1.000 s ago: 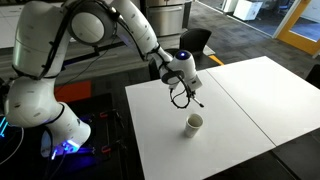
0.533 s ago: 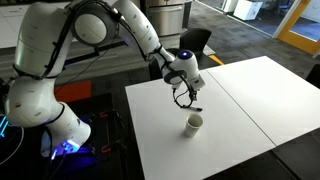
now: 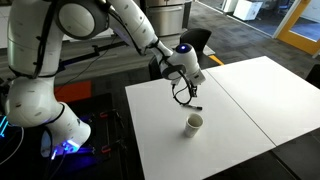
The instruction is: Take the pen out of the cup and put it on the table
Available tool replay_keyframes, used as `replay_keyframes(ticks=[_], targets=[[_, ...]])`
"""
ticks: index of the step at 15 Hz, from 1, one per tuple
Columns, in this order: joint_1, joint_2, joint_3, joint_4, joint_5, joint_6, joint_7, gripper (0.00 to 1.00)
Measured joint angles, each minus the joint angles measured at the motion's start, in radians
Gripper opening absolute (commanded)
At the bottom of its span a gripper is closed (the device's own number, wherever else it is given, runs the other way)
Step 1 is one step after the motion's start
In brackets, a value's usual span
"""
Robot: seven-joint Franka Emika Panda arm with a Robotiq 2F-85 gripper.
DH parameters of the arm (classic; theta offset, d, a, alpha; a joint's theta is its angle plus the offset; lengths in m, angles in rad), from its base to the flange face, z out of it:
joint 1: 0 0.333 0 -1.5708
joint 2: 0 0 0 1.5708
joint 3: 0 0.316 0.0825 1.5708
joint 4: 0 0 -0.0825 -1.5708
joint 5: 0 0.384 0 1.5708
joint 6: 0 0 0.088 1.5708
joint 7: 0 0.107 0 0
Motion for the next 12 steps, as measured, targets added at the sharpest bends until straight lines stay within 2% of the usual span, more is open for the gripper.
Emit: replay_keyframes(ticks=[12], targets=[[-0.002,-0.252,0.02,-0.247,0.0,0.0,0.0,1.0]])
